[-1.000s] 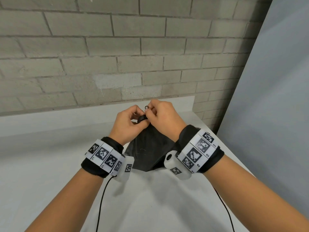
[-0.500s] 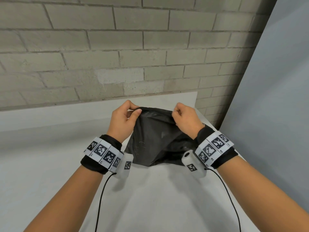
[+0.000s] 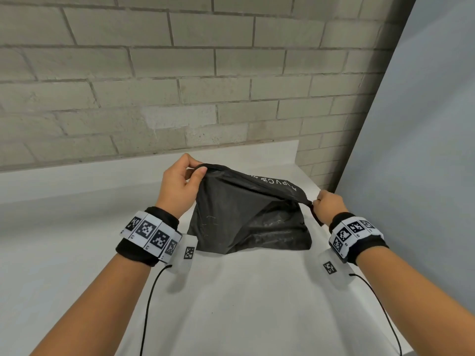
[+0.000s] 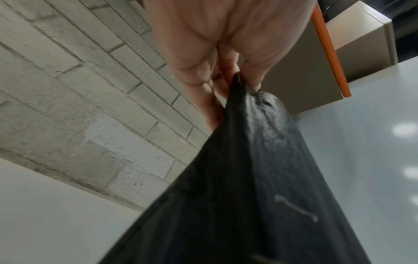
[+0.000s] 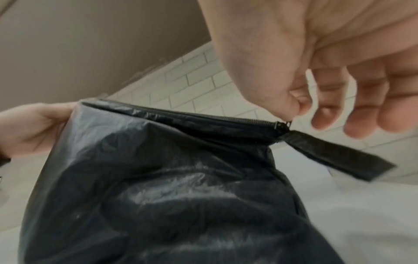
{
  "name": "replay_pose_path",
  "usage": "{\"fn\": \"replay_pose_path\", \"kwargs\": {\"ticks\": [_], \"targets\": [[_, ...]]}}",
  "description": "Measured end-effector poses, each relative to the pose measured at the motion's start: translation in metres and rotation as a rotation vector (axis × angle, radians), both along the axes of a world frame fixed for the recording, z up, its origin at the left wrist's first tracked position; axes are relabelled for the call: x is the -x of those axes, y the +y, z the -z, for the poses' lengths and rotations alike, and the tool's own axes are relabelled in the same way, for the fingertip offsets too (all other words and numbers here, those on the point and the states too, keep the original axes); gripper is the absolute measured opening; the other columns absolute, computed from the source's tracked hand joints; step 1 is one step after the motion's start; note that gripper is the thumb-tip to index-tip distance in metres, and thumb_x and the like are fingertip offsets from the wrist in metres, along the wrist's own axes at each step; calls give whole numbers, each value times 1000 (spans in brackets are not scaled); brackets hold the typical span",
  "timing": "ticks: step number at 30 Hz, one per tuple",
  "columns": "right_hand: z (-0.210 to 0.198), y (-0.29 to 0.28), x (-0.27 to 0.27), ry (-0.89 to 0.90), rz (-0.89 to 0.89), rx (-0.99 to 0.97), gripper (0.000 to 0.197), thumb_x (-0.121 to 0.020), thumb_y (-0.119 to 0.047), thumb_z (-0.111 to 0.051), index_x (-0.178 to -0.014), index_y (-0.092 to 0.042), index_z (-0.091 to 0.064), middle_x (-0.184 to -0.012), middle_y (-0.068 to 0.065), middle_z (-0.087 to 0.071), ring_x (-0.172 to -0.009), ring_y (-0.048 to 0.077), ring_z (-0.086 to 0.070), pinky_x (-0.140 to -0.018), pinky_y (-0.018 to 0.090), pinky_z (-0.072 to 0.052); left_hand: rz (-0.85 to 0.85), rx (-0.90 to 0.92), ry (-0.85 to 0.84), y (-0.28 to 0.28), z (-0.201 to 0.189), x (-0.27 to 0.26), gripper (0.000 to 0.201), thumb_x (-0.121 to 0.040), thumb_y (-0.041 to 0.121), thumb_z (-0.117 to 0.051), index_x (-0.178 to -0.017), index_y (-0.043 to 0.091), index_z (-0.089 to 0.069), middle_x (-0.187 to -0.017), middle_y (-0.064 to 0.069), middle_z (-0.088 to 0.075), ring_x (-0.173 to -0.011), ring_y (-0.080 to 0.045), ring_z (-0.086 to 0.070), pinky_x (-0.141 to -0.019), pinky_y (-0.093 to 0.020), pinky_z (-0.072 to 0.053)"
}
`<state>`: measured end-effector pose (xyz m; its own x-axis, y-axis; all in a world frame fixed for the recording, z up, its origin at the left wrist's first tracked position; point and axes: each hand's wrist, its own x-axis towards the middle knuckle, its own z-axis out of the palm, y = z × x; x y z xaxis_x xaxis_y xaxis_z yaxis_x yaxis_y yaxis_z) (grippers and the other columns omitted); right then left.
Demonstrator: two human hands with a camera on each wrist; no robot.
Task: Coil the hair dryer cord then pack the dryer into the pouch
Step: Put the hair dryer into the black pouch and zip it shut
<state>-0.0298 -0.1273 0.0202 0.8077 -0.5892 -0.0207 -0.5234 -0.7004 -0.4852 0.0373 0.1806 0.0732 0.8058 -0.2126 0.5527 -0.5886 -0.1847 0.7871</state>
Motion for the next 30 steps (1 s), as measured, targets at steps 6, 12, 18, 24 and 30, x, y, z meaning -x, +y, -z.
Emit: {"fn": "replay_pose_path", "kwargs": {"ticks": [6, 12, 18, 24, 30], "targets": [[-34, -19, 8, -550, 124, -148, 19, -90, -7, -43, -71, -7, -40, -80, 21, -52, -74, 26, -48, -66, 32, -35, 2, -17, 34, 3, -1, 0, 23, -90, 11, -49, -73, 26, -47, -73, 6, -54, -59, 6, -54, -56, -7, -41], [-66, -23, 7, -783, 76, -228, 24, -92, -8, -38, -70, -19, -37, -81, 12, -56, -70, 22, -53, -56, 7, -44, -182, -76, -25, 2, 3, -3, 14, -93, 14, -43, -92, 4, -54, -77, 0, -53, -70, -10, -48, -58, -11, -36], [-77, -4, 5, -687, -167, -241, 13, -97, -13, -30, -85, -17, -31, -72, -4, -35, -67, 14, -38, -65, 26, -34, -141, 6, 73, 9, 6, -7, 15, -92, 12, -45, -93, 27, -44, -73, -1, -52, -61, -12, -49, -54, -16, -39], [-76, 1, 13, -593, -474, -218, 44, -82, 15, -44, -80, -26, -29, -79, -7, -31, -68, 8, -35, -56, 8, -38, 71, 77, 217, 17, 16, -12, 59, -71, -20, -34, -47, 27, -62, -73, 3, -51, -69, 2, -49, -66, -15, -36], [-61, -6, 11, -481, -480, 105, 39, -73, 23, -37, -57, -1, -63, -94, 13, -51, -96, 25, -51, -84, 15, -33, 226, 136, 291, 13, 27, -1, 38, -78, -12, -57, -82, 25, -64, -83, 14, -64, -70, 0, -61, -69, -12, -51]]}}
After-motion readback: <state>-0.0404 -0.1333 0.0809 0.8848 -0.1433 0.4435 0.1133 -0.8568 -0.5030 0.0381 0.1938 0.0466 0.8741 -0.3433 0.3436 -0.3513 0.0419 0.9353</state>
